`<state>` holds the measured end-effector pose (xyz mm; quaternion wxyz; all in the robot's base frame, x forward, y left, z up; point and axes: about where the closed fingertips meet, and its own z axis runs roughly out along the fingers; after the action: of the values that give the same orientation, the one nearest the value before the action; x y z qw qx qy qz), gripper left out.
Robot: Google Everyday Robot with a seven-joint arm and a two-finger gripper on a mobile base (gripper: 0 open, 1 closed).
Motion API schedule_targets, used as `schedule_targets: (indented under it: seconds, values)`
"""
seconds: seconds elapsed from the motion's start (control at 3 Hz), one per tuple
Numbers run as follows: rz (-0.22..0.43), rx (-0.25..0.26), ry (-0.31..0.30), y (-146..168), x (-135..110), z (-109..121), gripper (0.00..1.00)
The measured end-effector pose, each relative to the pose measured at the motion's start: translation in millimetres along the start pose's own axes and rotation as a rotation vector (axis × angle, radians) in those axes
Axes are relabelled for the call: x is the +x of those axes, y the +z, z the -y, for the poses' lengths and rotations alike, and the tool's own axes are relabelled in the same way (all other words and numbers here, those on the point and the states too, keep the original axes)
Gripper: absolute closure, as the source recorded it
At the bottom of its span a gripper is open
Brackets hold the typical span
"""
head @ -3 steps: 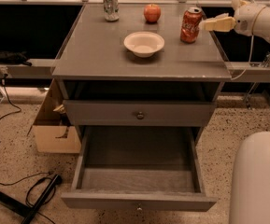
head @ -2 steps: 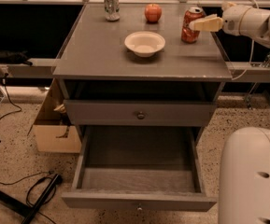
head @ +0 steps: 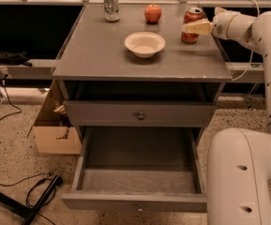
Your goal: Place coke can into middle drawer
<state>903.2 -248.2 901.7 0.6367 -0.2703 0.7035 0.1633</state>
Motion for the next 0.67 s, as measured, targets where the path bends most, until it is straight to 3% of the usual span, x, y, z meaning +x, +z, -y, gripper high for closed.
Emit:
schedule_targets:
  seconds: [0.33,0.67]
  values:
    - [0.030,-0.001,0.006,16,-1,-4,0.18]
    - [0.071,-0.034,0.020,31,-14,-20,0.41]
